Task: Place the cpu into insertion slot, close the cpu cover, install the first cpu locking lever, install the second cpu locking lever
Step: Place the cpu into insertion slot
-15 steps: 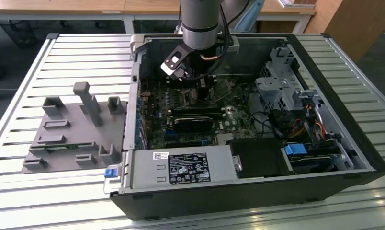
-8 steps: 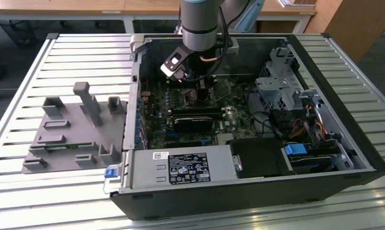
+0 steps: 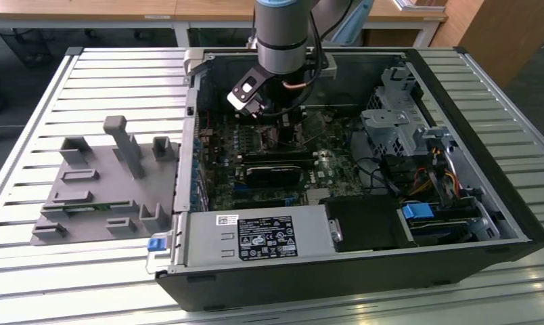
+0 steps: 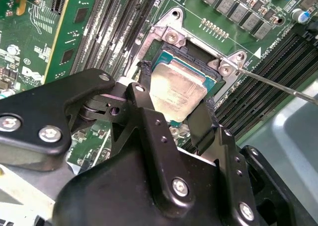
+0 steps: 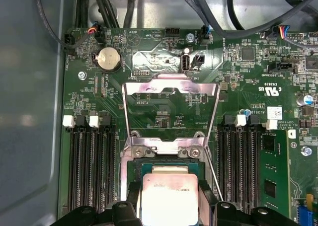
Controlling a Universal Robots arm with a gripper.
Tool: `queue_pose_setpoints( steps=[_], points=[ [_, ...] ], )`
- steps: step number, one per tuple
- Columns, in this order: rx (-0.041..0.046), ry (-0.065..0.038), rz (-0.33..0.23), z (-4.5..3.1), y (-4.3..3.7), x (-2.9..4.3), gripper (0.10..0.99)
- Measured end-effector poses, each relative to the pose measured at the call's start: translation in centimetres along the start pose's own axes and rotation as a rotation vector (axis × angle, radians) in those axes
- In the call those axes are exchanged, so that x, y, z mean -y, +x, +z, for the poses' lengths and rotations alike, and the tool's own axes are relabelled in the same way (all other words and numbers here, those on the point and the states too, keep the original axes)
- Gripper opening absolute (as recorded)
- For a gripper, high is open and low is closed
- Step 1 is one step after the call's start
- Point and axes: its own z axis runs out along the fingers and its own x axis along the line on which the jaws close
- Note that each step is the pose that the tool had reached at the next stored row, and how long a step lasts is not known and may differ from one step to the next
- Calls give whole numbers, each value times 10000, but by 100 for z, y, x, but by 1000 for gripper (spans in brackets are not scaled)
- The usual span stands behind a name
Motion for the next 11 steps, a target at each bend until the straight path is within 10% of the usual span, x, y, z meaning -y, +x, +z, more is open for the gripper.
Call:
queue_pose_setpoints(
  steps=[11],
  points=[
    [6, 2, -2, 41, 12, 3, 541]
  ],
)
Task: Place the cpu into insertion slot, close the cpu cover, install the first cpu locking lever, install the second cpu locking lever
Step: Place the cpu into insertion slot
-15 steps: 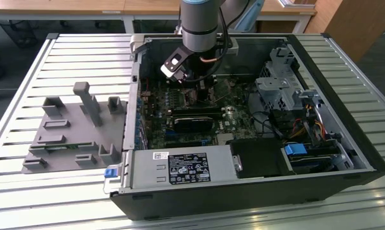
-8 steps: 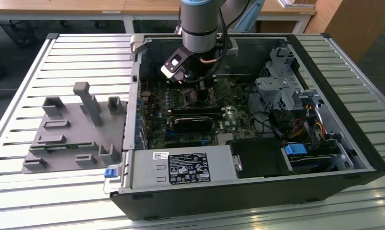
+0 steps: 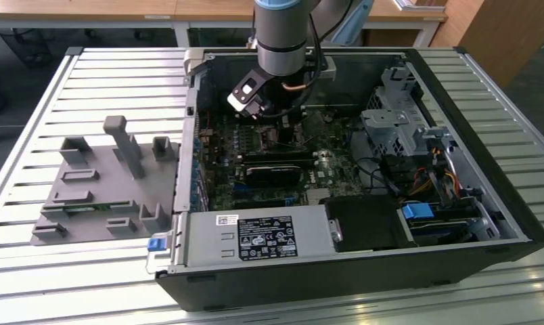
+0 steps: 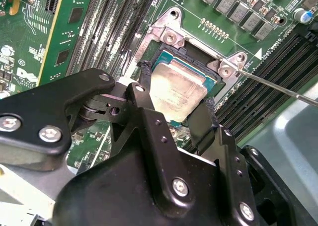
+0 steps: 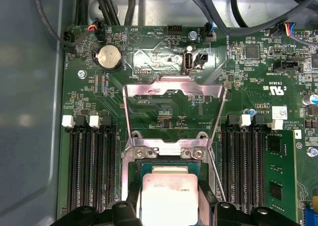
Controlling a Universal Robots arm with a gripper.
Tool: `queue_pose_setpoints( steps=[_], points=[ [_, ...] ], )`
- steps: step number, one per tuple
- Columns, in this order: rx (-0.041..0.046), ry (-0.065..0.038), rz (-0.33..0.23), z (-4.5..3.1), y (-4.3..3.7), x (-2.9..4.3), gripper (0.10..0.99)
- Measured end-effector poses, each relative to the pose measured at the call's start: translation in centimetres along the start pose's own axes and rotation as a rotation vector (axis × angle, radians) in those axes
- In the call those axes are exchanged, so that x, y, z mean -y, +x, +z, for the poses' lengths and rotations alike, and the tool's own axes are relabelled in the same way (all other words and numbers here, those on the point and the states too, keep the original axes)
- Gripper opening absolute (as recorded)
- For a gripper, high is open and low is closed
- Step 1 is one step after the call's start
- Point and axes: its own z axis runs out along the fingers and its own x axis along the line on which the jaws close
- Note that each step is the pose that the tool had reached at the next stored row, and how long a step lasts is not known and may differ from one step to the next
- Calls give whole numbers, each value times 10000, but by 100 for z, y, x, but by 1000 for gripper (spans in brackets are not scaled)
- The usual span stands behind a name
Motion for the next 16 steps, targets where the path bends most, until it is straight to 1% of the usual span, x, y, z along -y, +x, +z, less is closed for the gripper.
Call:
queue_pose_setpoints(
  steps=[8, 10, 11, 16],
  points=[
    [3, -2, 0, 1, 0, 0, 541],
    [3, -1, 0, 1, 0, 0, 553],
    [3, -1, 0, 1, 0, 0, 616],
    [3, -2, 0, 1, 0, 0, 616]
  ],
)
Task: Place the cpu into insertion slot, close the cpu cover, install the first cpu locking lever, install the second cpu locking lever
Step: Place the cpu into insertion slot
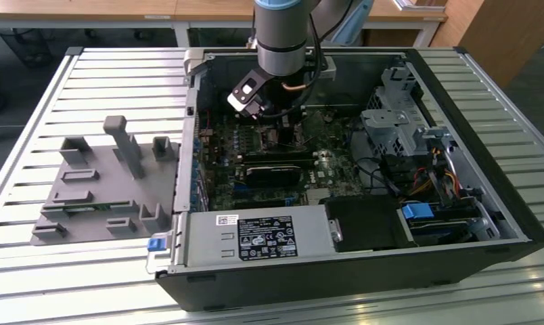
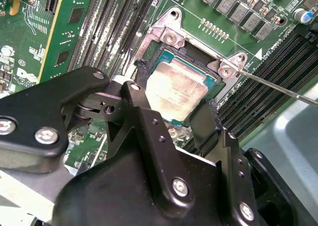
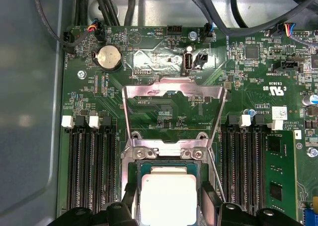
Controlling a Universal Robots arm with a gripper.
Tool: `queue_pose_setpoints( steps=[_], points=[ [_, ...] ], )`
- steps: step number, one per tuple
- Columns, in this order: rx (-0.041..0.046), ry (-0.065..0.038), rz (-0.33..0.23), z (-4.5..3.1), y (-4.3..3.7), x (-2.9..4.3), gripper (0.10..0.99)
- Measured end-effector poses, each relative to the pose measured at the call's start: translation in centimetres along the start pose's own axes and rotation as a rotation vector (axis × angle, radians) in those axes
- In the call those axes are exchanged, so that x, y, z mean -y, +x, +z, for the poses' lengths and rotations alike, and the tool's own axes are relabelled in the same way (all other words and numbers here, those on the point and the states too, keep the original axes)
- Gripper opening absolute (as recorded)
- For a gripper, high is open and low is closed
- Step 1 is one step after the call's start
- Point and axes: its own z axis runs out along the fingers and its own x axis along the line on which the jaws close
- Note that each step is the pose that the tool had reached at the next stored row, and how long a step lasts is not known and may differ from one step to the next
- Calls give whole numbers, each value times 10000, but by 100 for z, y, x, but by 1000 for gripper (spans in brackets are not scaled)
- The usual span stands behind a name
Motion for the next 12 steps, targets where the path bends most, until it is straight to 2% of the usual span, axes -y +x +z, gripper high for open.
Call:
queue_pose_setpoints(
  steps=[4, 9, 12],
  points=[
    [0, 0, 0, -17, 0, -1, 616],
    [-1, 1, 0, -79, 0, -6, 600],
    [-4, 7, 1, -93, 1, -8, 420]
  ],
)
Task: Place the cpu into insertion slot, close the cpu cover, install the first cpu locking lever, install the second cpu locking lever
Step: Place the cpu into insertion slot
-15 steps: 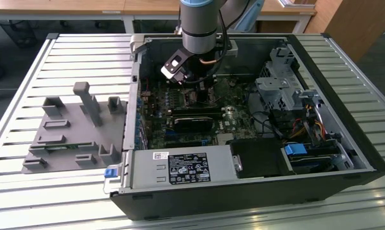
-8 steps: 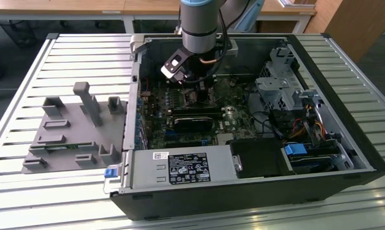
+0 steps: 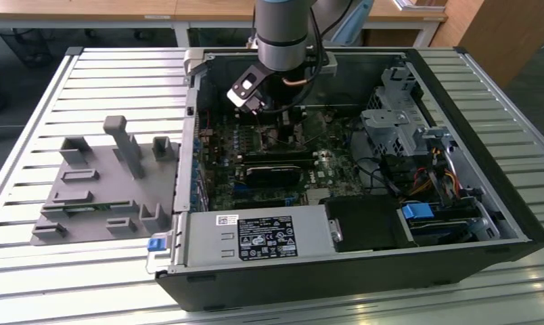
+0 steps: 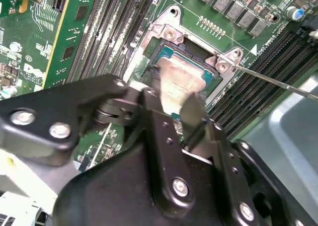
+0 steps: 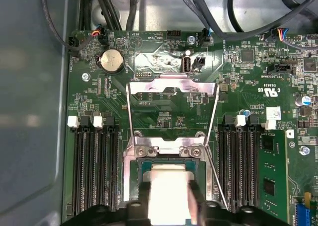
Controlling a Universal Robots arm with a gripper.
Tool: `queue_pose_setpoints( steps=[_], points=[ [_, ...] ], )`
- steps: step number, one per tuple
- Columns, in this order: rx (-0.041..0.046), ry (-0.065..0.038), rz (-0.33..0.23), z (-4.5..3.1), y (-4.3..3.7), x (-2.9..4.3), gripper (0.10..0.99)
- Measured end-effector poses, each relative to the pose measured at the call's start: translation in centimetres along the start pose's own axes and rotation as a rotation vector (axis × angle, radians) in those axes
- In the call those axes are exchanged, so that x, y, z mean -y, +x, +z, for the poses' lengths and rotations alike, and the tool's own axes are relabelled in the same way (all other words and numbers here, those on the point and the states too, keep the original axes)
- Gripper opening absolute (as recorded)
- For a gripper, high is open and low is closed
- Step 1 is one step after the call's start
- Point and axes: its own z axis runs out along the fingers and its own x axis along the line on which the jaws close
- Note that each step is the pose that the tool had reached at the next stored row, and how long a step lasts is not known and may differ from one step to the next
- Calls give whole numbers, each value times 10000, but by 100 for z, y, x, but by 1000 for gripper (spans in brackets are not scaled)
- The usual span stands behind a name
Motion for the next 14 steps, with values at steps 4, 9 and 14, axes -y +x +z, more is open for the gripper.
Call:
queue_pose_setpoints(
  steps=[4, 9, 14],
  points=[
    [3, 5, -1, -13, -1, -1, 302],
    [2, 5, 0, -31, -1, -2, 125],
    [4, 7, 1, -48, -1, -3, 106]
  ],
)
